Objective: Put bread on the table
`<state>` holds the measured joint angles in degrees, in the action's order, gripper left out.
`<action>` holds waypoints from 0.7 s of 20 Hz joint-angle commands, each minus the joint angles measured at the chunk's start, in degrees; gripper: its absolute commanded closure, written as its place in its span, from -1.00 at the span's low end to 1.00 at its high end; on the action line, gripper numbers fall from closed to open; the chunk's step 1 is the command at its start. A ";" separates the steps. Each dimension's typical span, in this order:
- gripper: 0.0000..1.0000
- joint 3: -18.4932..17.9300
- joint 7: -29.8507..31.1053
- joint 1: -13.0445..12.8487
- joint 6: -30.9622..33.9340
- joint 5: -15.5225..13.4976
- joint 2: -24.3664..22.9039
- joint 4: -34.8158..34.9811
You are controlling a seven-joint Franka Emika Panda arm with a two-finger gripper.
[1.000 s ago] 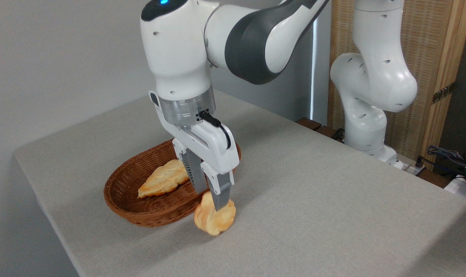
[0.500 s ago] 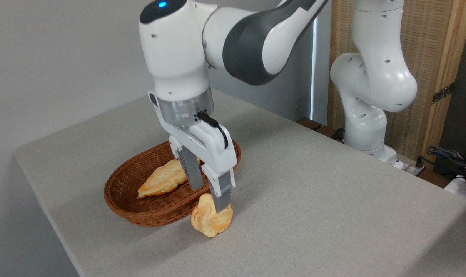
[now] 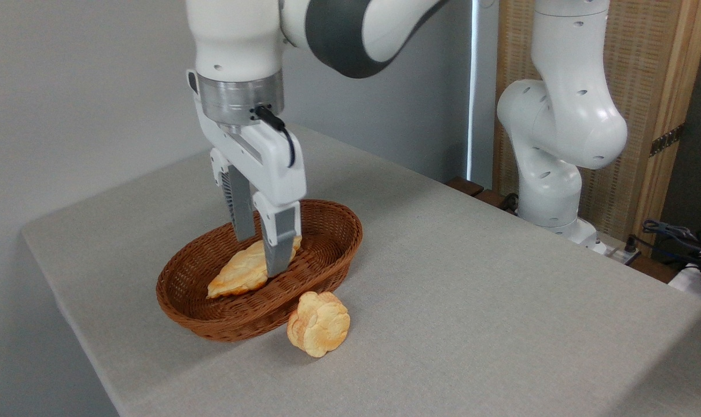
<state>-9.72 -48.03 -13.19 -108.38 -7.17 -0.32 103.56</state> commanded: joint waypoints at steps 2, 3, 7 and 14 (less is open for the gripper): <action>-1.00 2.42 6.51 -0.25 -1.66 2.06 1.55 -0.46; -1.00 3.47 10.28 -0.25 -1.58 2.76 2.07 -0.47; -1.00 4.80 14.46 -0.17 -1.05 3.65 2.34 -0.47; -1.00 4.18 14.28 0.10 -2.10 3.56 2.25 -0.64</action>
<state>-5.06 -34.64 -13.07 -109.82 -4.32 2.19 103.40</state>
